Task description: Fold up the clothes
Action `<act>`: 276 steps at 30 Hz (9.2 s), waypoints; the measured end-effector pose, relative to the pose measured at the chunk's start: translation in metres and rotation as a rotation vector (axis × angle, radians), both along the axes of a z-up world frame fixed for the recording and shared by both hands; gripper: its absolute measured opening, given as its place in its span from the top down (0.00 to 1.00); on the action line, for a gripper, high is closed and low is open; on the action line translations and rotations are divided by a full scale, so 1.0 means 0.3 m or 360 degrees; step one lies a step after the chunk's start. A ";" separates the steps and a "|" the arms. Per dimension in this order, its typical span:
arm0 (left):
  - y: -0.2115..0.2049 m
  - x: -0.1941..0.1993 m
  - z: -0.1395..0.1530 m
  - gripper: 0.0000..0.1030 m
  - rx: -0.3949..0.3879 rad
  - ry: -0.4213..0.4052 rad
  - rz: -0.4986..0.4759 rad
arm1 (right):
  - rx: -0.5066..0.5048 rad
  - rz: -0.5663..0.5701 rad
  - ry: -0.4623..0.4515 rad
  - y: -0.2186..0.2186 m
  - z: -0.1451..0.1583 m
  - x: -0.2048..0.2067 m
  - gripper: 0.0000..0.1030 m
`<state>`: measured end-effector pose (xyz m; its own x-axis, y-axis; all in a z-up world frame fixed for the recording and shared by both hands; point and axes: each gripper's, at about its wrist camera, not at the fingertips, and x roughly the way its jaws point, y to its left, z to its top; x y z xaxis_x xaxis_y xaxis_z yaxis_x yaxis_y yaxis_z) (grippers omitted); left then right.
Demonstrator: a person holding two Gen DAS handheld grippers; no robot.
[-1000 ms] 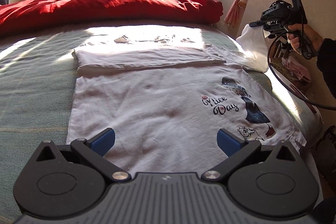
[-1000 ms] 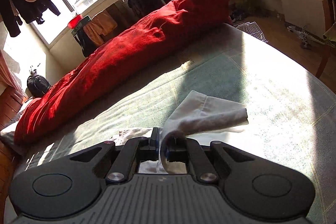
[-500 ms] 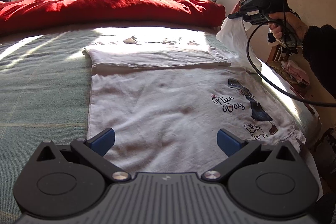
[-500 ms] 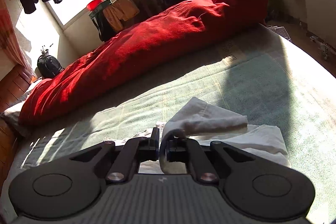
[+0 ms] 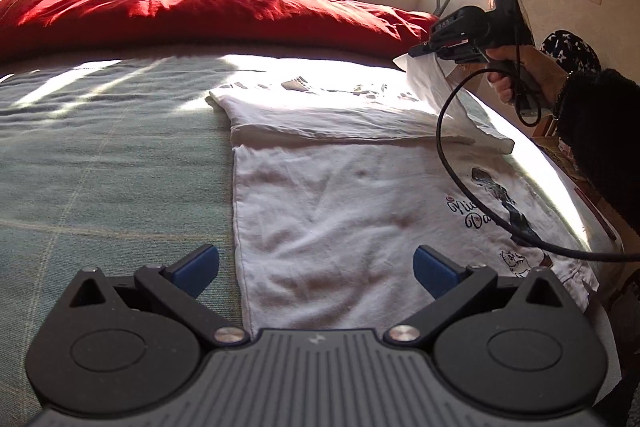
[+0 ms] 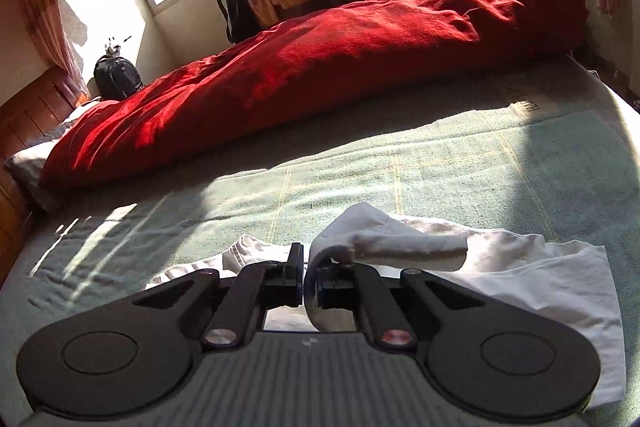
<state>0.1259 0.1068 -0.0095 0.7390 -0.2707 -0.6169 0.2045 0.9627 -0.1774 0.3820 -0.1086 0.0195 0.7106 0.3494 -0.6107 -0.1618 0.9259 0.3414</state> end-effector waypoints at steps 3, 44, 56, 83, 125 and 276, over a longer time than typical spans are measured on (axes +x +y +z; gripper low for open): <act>0.029 -0.005 0.016 0.01 0.0004 -0.0009 0.0034 | -0.0058 0.0071 0.0004 0.095 -0.044 0.006 0.93; 0.061 -0.046 0.026 0.01 -0.0042 -0.0005 0.0062 | -0.0810 0.0652 -0.0127 0.626 -0.223 -0.142 0.72; 0.064 -0.081 0.035 0.01 -0.0071 -0.0035 0.0073 | -0.0620 0.0726 -0.0109 0.585 -0.136 -0.165 0.46; 0.090 -0.082 0.009 0.01 -0.0092 -0.0001 0.0119 | 0.0086 0.0461 0.0032 0.339 -0.058 -0.056 0.34; 0.038 -0.097 0.044 0.01 -0.0269 -0.0045 -0.0127 | 0.0619 0.0269 0.0435 0.284 -0.253 0.077 0.16; -0.092 0.085 -0.018 0.01 -0.0215 0.0103 -0.0148 | -0.0257 0.0425 0.0253 0.119 -0.250 -0.074 0.16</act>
